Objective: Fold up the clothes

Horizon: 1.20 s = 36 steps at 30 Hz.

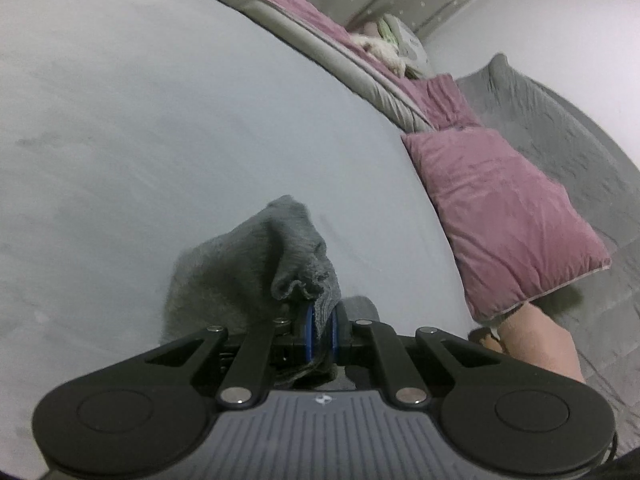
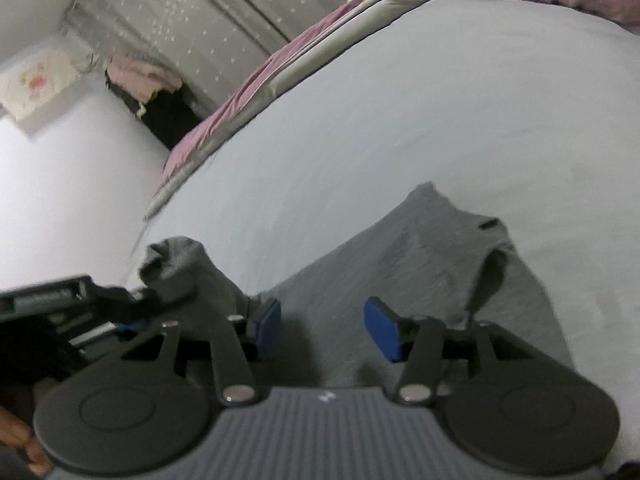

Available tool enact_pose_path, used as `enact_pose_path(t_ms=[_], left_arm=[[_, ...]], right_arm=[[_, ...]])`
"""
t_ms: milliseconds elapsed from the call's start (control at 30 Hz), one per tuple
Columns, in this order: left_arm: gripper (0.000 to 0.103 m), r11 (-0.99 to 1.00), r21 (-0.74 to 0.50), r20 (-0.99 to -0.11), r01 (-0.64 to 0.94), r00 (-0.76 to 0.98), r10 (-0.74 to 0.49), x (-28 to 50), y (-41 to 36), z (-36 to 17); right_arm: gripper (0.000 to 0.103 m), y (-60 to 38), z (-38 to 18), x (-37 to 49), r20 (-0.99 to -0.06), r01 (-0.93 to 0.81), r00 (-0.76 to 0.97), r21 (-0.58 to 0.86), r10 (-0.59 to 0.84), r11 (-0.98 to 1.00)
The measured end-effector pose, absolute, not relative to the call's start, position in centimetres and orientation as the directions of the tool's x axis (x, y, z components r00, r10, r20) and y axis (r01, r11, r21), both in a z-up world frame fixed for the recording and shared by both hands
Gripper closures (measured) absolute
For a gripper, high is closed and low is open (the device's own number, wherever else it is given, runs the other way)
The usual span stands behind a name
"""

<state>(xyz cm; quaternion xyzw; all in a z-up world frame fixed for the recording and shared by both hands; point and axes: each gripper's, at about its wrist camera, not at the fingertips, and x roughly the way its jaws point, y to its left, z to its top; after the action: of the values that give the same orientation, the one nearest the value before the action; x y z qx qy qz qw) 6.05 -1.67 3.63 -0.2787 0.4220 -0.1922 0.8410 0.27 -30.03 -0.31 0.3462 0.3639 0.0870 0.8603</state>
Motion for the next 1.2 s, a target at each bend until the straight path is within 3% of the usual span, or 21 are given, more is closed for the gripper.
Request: enact_pose_path(t_ms=[367,500,667,967,1133,1200], left_arm=[[0.096,0.755,-0.646,-0.649,0.111,0.44,-0.621,7.5,-6.0,0.1],[0.09,0.738,-0.664,-0.645,0.123,0.404,-0.648,7.7,-6.4,-1.2],[0.072,0.63,-0.763,-0.564,0.142,0.331,-0.757,7.7,-6.3,-1.7],[0.065,0.508,-0.846,-0.455,0.164,0.276,-0.847,7.1,-4.8,-0.1],[0.064,0.513,-0.836,-0.447,0.195,0.302,-0.842,7.0,-3.2,1.7],[0.058,0.535,-0.819,-0.455,0.208,0.333,-0.826,6.8,-1.9,2.3]], right_arm=[[0.045,-34.5,-4.0,3.1,-0.48,0.174,0.743,0.812,0.467,0.558],[0.045,-35.4,-5.7,4.2,-0.457,0.205,0.744,0.85,0.487,0.485],[0.042,-36.4,-7.3,5.5,-0.434,0.235,0.753,0.879,0.494,0.414],[0.038,-36.4,-7.9,6.7,-0.413,0.223,0.76,0.891,0.502,0.395],[0.038,-36.1,-7.4,6.7,-0.415,0.21,0.756,0.886,0.506,0.412],[0.037,-35.9,-7.4,5.8,-0.419,0.202,0.755,0.88,0.504,0.429]])
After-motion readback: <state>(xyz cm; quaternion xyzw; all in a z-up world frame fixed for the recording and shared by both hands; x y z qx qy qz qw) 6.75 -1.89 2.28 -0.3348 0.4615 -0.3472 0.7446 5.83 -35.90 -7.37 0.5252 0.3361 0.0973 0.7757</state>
